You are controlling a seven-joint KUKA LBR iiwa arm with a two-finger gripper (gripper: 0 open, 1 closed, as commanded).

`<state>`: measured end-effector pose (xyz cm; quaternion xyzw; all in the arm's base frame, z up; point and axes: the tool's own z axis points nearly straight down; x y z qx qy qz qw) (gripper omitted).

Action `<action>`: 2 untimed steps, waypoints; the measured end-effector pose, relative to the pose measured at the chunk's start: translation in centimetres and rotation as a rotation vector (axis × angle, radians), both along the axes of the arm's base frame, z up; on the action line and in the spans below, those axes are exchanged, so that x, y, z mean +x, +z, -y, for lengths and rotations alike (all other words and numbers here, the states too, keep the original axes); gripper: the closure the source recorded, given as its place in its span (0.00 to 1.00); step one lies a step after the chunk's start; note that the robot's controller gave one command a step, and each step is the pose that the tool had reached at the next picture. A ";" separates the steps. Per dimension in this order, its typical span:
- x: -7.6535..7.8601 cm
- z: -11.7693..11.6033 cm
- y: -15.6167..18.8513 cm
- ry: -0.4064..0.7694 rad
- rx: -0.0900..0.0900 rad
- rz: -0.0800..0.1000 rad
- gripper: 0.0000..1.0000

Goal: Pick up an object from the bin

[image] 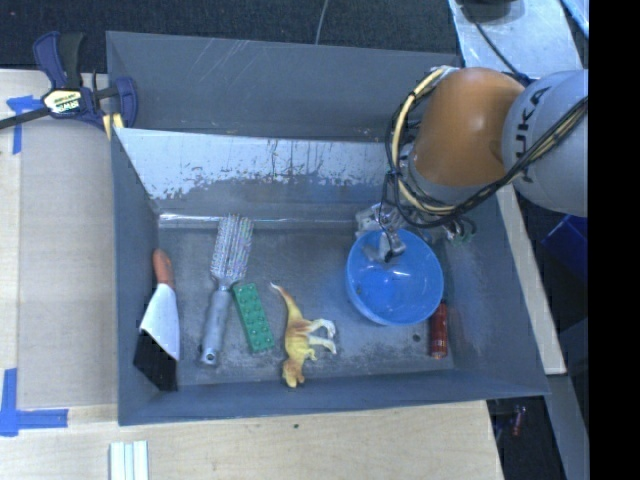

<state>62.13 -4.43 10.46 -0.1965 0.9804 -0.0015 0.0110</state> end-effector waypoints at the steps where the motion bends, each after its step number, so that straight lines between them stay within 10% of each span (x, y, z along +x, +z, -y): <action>1: -0.4 -1.1 6.0 -0.012 0.000 -0.005 1.00; 2: -4.1 -1.0 14.1 -0.046 0.002 -0.008 1.00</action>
Offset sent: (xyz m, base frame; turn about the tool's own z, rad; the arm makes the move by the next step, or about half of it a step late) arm -0.0711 0.0078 0.2002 0.0723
